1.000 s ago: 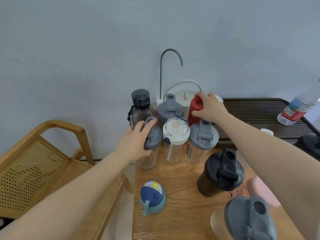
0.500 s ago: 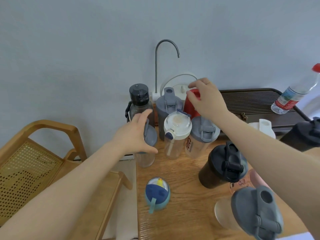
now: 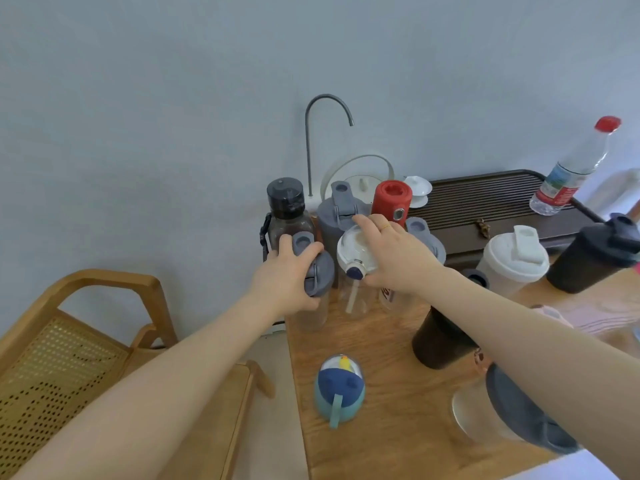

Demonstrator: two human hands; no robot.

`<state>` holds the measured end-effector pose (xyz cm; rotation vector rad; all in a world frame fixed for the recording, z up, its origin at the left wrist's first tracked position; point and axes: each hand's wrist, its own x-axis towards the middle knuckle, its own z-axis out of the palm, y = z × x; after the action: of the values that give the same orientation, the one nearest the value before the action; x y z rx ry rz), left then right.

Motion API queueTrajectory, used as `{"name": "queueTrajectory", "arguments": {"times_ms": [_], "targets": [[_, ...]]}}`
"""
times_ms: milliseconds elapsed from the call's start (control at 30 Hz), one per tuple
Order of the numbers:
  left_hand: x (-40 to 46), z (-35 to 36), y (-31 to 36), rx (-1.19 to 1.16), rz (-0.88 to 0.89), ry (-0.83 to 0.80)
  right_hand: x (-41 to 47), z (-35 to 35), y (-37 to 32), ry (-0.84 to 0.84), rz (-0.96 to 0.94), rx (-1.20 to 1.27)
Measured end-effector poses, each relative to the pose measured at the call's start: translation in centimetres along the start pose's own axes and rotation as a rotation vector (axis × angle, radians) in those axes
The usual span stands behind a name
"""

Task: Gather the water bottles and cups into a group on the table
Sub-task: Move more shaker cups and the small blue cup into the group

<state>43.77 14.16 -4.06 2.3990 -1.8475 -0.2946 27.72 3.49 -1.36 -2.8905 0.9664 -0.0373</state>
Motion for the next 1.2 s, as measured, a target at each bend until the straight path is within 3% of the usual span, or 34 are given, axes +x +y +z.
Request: {"name": "queueTrajectory", "arguments": {"times_ms": [167, 267, 333, 467, 567, 667, 767, 967, 1067, 1200], "targets": [[-0.1, 0.6, 0.3, -0.026, -0.014, 0.033, -0.6, 0.1, 0.3, 0.026, 0.003, -0.016], [-0.7, 0.5, 0.9, 0.081, -0.042, 0.023, -2.8, -1.0, 0.2, 0.017, -0.009, -0.056], [-1.6, -0.2, 2.3, 0.133, -0.006, 0.087, -5.7, -2.6, 0.8, 0.08, -0.017, 0.041], [-2.0, -0.7, 6.6, -0.043, 0.452, 0.314, -12.6, -5.1, 3.6, 0.057, 0.082, 0.178], [-1.5, 0.3, 11.3, -0.194, 0.603, 0.18, -17.1, -5.1, 5.2, -0.095, 0.251, 0.155], [-0.9, 1.6, 15.5, -0.271, 0.592, 0.047, -20.3, -4.0, 5.7, -0.189, 0.284, 0.05], [0.0, 2.3, 17.9, -0.199, 0.558, 0.02, -21.9, -3.0, 6.1, -0.219, 0.264, 0.011], [1.2, 2.9, 19.7, 0.008, 0.373, -0.126, -21.5, -1.1, 7.4, -0.318, 0.061, -0.092], [0.5, 3.6, 20.1, 0.039, 0.292, -0.15, -21.2, -0.4, 8.0, -0.295, 0.008, -0.062], [-0.8, 3.9, 20.0, -0.096, 0.162, -0.098, -21.7, 0.7, 8.4, -0.257, -0.048, 0.009]]}}
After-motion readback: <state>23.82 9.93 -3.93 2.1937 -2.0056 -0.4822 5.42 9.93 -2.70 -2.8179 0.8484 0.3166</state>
